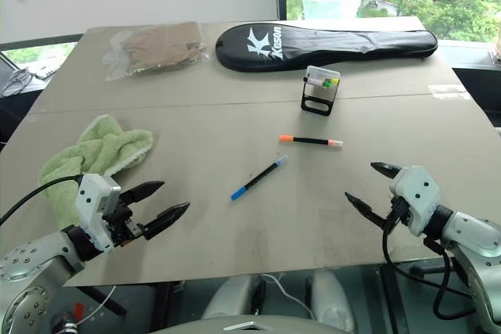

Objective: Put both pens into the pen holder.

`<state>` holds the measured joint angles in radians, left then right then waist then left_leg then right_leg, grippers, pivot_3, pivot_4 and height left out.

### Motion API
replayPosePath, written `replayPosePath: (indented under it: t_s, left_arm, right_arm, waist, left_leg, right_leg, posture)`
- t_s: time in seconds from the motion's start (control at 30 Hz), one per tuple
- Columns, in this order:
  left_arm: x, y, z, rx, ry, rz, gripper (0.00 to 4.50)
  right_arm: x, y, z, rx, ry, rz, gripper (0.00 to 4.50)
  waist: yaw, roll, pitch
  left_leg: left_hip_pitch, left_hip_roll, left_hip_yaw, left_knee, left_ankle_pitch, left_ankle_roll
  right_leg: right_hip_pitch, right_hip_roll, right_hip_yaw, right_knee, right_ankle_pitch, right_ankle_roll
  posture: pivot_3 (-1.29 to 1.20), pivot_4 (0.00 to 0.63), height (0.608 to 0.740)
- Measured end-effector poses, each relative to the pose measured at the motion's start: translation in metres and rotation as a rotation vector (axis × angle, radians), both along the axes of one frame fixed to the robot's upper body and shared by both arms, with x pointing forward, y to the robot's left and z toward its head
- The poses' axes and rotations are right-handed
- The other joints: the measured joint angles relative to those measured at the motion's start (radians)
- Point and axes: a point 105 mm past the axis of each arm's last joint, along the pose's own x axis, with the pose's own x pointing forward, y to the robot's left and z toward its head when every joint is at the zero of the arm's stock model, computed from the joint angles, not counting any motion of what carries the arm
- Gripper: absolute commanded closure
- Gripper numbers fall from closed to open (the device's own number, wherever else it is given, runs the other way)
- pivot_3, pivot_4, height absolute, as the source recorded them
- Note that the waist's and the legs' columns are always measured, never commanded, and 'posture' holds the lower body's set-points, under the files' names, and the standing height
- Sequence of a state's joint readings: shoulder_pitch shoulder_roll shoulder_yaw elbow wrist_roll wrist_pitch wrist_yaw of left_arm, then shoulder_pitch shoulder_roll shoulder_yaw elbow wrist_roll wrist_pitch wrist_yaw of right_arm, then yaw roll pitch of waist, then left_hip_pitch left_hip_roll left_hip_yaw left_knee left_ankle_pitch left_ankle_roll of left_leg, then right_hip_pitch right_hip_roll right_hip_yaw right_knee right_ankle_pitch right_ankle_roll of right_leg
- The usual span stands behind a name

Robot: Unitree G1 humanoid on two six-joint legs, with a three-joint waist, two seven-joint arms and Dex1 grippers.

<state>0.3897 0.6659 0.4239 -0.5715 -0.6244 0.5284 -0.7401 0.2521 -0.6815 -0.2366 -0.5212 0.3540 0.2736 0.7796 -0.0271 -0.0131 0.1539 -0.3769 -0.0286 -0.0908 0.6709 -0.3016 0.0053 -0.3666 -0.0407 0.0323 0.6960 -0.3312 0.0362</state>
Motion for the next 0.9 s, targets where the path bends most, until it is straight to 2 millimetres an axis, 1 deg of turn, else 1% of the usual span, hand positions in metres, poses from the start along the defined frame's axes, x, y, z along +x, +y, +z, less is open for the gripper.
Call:
replayPosePath:
  t_s: [0.03,0.07,0.1,0.13,0.17,0.2,0.23,0.27,0.3,0.33,0.37,0.4,0.43,0.5,0.57,0.63,0.73,0.8,0.83,0.87,0.9]
  left_arm:
    - [0.000,0.000,0.000,0.000,0.000,0.000,0.00]
    - [0.000,-0.001,0.001,-0.006,0.000,-0.005,0.00]
    - [0.004,-0.008,0.007,-0.011,-0.024,-0.044,0.00]
    - [0.006,-0.014,0.012,-0.013,-0.042,-0.076,0.00]
    - [0.006,-0.026,0.024,-0.012,-0.083,-0.145,0.00]
    - [0.006,-0.034,0.030,-0.010,-0.104,-0.195,0.00]
    - [0.004,-0.043,0.040,-0.011,-0.143,-0.248,0.00]
    - [0.003,-0.046,0.043,-0.011,-0.152,-0.270,0.00]
    - [0.003,-0.049,0.044,-0.012,-0.154,-0.290,0.00]
    - [0.001,-0.050,0.042,-0.006,-0.141,-0.310,0.00]
    - [0.001,-0.052,0.042,0.000,-0.142,-0.330,0.00]
    - [0.000,-0.053,0.042,0.008,-0.143,-0.342,0.00]
    - [0.000,-0.053,0.041,0.020,-0.141,-0.348,0.00]
    - [-0.001,-0.055,0.039,0.030,-0.147,-0.368,0.00]
    - [-0.002,-0.056,0.035,0.033,-0.137,-0.366,0.00]
    - [-0.002,-0.055,0.034,0.032,-0.142,-0.361,0.00]
    - [-0.006,-0.054,0.028,0.029,-0.130,-0.340,0.00]
    - [-0.006,-0.053,0.027,0.026,-0.129,-0.328,0.00]
    - [-0.006,-0.053,0.026,0.025,-0.128,-0.319,0.00]
    - [-0.007,-0.054,0.027,0.024,-0.132,-0.315,0.00]
    - [-0.007,-0.054,0.027,0.024,-0.137,-0.310,0.00]
  right_arm:
    - [0.000,0.000,0.000,0.000,0.000,0.000,0.05]
    - [0.004,0.002,-0.001,-0.015,0.017,0.010,0.05]
    - [0.016,0.005,0.002,-0.067,0.043,0.031,0.05]
    - [0.021,0.007,0.007,-0.088,0.035,0.039,0.05]
    - [0.035,0.017,0.017,-0.133,0.050,0.067,0.05]
    - [0.042,0.023,0.025,-0.156,0.041,0.085,0.05]
    - [0.049,0.030,0.034,-0.171,0.051,0.103,0.05]
    - [0.054,0.036,0.038,-0.181,0.077,0.115,0.05]
    - [0.059,0.041,0.040,-0.185,0.109,0.121,0.05]
    - [0.069,0.049,0.037,-0.197,0.174,0.129,0.05]
    - [0.075,0.055,0.039,-0.205,0.196,0.133,0.05]
    - [0.084,0.064,0.040,-0.222,0.230,0.130,0.05]
    - [0.097,0.077,0.042,-0.249,0.276,0.127,0.05]
    - [0.108,0.094,0.049,-0.286,0.305,0.129,0.05]
    - [0.128,0.115,0.055,-0.333,0.346,0.103,0.05]
    - [0.142,0.126,0.056,-0.372,0.372,0.075,0.05]
    - [0.159,0.138,0.047,-0.434,0.432,0.033,0.05]
    - [0.162,0.139,0.038,-0.483,0.451,0.036,0.58]
    - [0.163,0.140,0.031,-0.509,0.467,0.041,0.76]
    - [0.163,0.139,0.023,-0.542,0.487,0.046,1.27]
    - [0.163,0.140,0.019,-0.553,0.495,0.062,1.61]
  waist:
    - [0.000,0.000,0.000]
    - [-0.002,0.000,0.000]
    - [-0.008,0.001,0.001]
    - [-0.007,0.001,0.001]
    - [-0.012,0.001,0.001]
    - [-0.012,0.002,0.002]
    - [-0.011,0.002,0.002]
    - [-0.011,0.002,0.002]
    - [-0.010,0.002,0.002]
    - [-0.012,0.002,0.002]
    - [-0.013,0.003,0.003]
    - [-0.016,0.003,0.003]
    - [-0.024,0.004,0.003]
    - [-0.023,0.004,0.003]
    - [-0.021,0.004,0.003]
    - [-0.016,0.004,0.003]
    - [-0.012,0.004,0.003]
    - [-0.010,0.004,0.003]
    - [-0.012,0.004,0.003]
    - [-0.013,0.004,0.003]
    - [-0.014,0.004,0.003]
  left_leg:
    - [0.000,0.000,0.000,0.000,0.000,0.000]
    - [0.000,0.000,0.000,0.000,0.000,0.000]
    - [0.001,0.000,0.002,0.001,0.000,0.000]
    - [0.001,0.000,0.002,0.001,0.000,0.000]
    - [0.004,0.000,0.002,0.001,0.000,0.000]
    - [0.005,0.000,0.002,-0.001,0.000,0.000]
    - [0.006,0.001,0.001,-0.001,0.000,0.000]
    - [0.006,0.001,0.001,-0.003,0.000,0.000]
    - [0.005,0.002,0.000,-0.004,0.000,-0.001]
    - [0.004,0.002,0.000,-0.004,0.002,-0.003]
    - [0.000,0.002,0.001,-0.004,0.002,-0.004]
    - [-0.004,0.002,0.003,-0.003,0.002,-0.004]
    - [-0.005,0.002,0.005,-0.003,0.002,-0.004]
    - [-0.007,0.002,0.004,-0.003,0.002,-0.004]
    - [-0.010,0.002,0.004,-0.004,0.002,-0.004]
    - [-0.010,0.002,0.003,-0.004,0.002,-0.004]
    - [-0.011,0.000,0.001,-0.003,0.002,-0.004]
    - [-0.011,-0.001,0.000,-0.003,0.002,-0.004]
    - [-0.012,-0.001,0.000,-0.003,0.002,-0.004]
    - [-0.012,-0.001,0.000,-0.003,0.002,-0.004]
    - [-0.012,-0.001,0.000,-0.003,0.002,-0.004]
  right_leg:
    - [0.000,0.000,0.000,0.000,0.000,0.000]
    - [0.000,0.000,0.000,0.000,0.000,0.000]
    - [0.001,0.000,0.002,0.000,0.000,-0.001]
    - [0.001,0.000,0.002,0.000,0.001,-0.001]
    - [0.003,0.001,0.002,0.000,0.001,-0.001]
    - [0.005,0.000,0.002,0.000,0.001,-0.001]
    - [0.005,0.001,0.001,-0.001,0.001,-0.001]
    - [0.005,0.001,0.001,-0.002,0.001,-0.002]
    - [0.003,0.002,0.000,-0.003,0.001,-0.002]
    - [0.003,0.002,-0.001,-0.003,0.001,-0.002]
    - [-0.001,0.002,0.000,-0.003,0.001,-0.002]
    - [-0.007,0.003,0.002,-0.001,0.001,-0.002]
    - [-0.010,0.003,0.006,0.000,0.001,-0.002]
    - [-0.012,0.002,0.005,-0.001,0.001,-0.002]
    - [-0.014,0.002,0.004,-0.001,0.001,-0.002]
    - [-0.015,0.001,0.003,-0.001,0.001,-0.002]
    - [-0.015,0.000,0.001,-0.001,0.001,-0.002]
    - [-0.015,-0.001,0.000,-0.001,0.001,-0.002]
    - [-0.015,-0.001,0.000,-0.001,0.001,-0.002]
    - [-0.015,-0.001,-0.001,-0.001,0.001,-0.002]
    - [-0.016,-0.001,-0.001,-0.001,0.001,-0.002]
  posture:
    - [0.00,0.150,0.740]
    - [0.00,0.150,0.740]
    - [0.00,0.150,0.740]
    - [0.00,0.150,0.740]
    - [0.00,0.150,0.740]
    - [0.00,0.150,0.740]
    - [0.00,0.150,0.740]
    - [0.00,0.150,0.740]
    - [0.00,0.150,0.740]
    - [0.00,0.150,0.740]
    - [0.00,0.150,0.740]
    - [0.00,0.150,0.740]
    - [0.00,0.150,0.740]
    - [0.00,0.150,0.740]
    - [0.00,0.150,0.740]
    - [0.00,0.150,0.740]
    - [0.00,0.150,0.740]
    - [0.00,0.150,0.740]
    - [0.00,0.150,0.740]
    - [0.00,0.150,0.740]
    - [0.00,0.150,0.740]
